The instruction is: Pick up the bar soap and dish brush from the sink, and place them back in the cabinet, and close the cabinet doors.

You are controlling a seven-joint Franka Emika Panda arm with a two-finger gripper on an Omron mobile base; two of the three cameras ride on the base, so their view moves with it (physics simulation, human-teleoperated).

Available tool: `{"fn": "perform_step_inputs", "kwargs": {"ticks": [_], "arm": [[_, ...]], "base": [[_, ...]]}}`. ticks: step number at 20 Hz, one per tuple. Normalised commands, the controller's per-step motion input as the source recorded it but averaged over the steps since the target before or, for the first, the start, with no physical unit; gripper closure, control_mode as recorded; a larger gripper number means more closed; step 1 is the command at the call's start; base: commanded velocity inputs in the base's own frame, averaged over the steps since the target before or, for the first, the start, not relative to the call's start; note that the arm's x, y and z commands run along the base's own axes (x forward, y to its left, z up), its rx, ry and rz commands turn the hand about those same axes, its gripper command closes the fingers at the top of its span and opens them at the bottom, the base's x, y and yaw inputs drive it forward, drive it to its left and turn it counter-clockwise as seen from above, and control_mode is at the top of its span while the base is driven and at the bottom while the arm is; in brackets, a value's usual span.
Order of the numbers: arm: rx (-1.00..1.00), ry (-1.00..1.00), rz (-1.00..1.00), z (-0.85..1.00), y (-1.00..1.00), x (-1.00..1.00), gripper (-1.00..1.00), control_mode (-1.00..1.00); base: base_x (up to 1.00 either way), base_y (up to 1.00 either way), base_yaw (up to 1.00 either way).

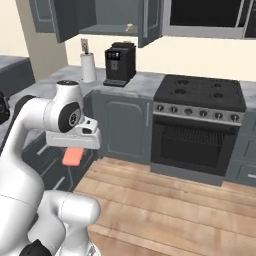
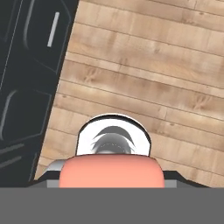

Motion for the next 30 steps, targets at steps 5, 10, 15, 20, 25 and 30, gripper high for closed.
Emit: {"fn": "perform_step_inputs", "kwargs": {"ticks": [5, 10, 15, 20, 25, 30], "arm": [[0.0, 0.0, 0.0, 0.0, 0.0, 0.0, 1.0, 1.0], [0.0, 0.0, 0.0, 0.0, 0.0, 0.0, 1.0, 1.0], [0.0, 0.0, 0.0, 0.0, 0.0, 0.0, 1.0, 1.0], [0.0, 0.0, 0.0, 0.0, 0.0, 0.0, 1.0, 1.0], [0.0, 0.0, 0.0, 0.0, 0.0, 0.0, 1.0, 1.0], [0.0, 0.0, 0.0, 0.0, 0.0, 0.0, 1.0, 1.0]], "base": [[0.42, 0.33, -0.21], [0.52, 0.41, -0.08], [0.5, 0.34, -0.06], [0.62, 0.06, -0.05], [0.58, 0.01, -0.07], [0.59, 0.14, -0.05]]}}
